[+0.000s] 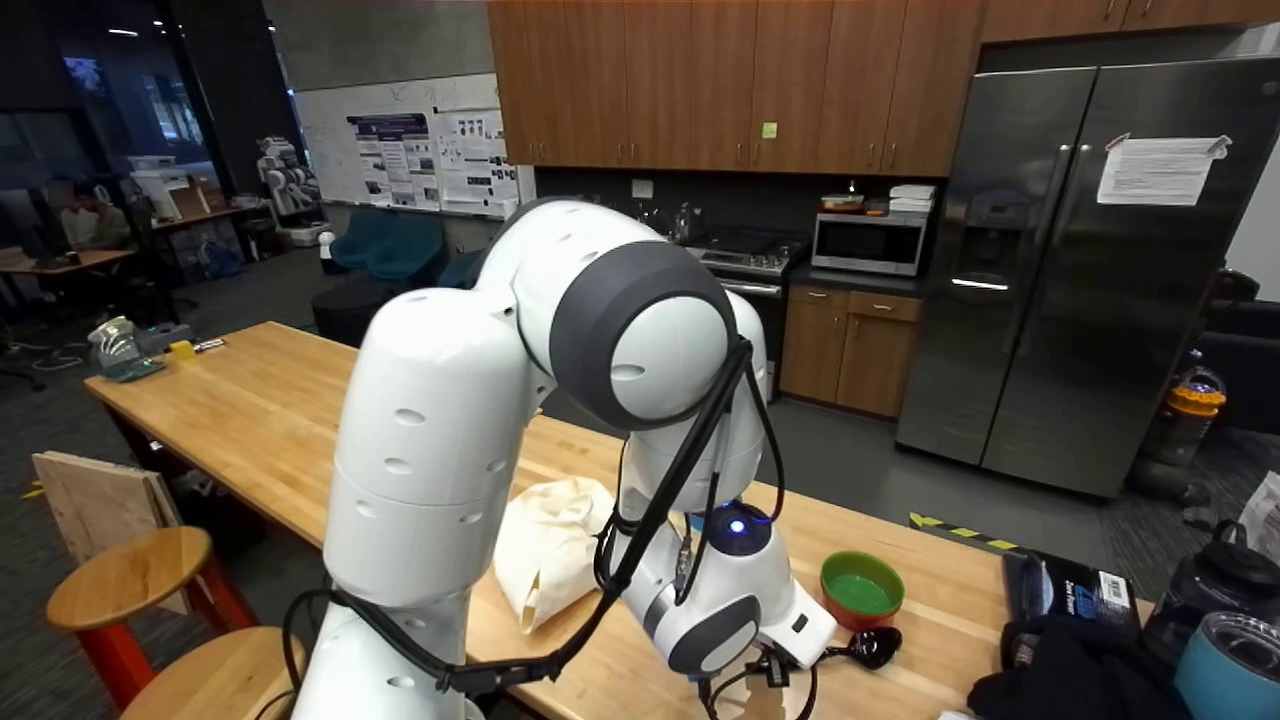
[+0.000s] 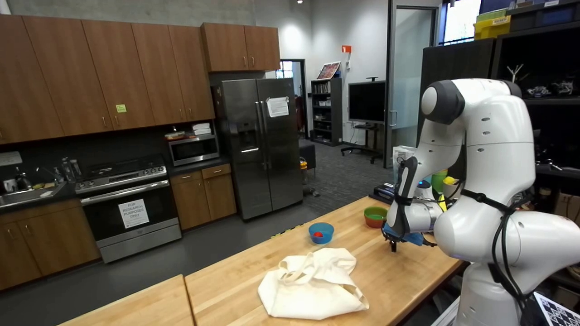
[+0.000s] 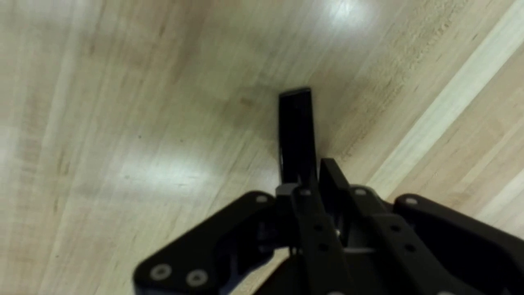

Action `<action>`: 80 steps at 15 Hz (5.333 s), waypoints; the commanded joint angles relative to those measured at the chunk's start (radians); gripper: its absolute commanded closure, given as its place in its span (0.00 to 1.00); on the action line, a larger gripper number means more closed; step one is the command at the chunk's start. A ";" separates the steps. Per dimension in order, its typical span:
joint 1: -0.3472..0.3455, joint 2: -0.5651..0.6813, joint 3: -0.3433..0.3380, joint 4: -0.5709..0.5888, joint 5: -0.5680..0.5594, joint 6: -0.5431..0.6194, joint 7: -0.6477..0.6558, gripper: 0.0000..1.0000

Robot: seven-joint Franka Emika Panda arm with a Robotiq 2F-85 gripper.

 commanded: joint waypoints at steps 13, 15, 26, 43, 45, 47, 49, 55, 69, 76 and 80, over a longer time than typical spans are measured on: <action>0.089 0.018 -0.057 0.002 0.070 -0.037 -0.071 0.00; 0.136 -0.009 -0.095 -0.004 0.109 -0.047 -0.111 0.00; 0.502 -0.097 -0.419 -0.011 0.272 -0.226 -0.365 0.00; 0.641 -0.053 -0.524 0.002 0.225 -0.307 -0.566 0.00; 0.694 -0.052 -0.585 0.001 0.256 -0.301 -0.586 0.00; 0.768 -0.047 -0.675 0.001 0.255 -0.295 -0.588 0.00; 0.844 -0.042 -0.774 0.001 0.250 -0.295 -0.606 0.00; 0.847 -0.089 -0.791 -0.016 0.243 -0.289 -0.670 0.00; 0.575 -0.093 -0.468 0.001 0.215 -0.268 -0.691 0.91; 0.428 -0.090 -0.331 -0.006 0.206 -0.224 -0.694 0.69; 0.420 -0.086 -0.329 -0.001 0.215 -0.188 -0.699 0.46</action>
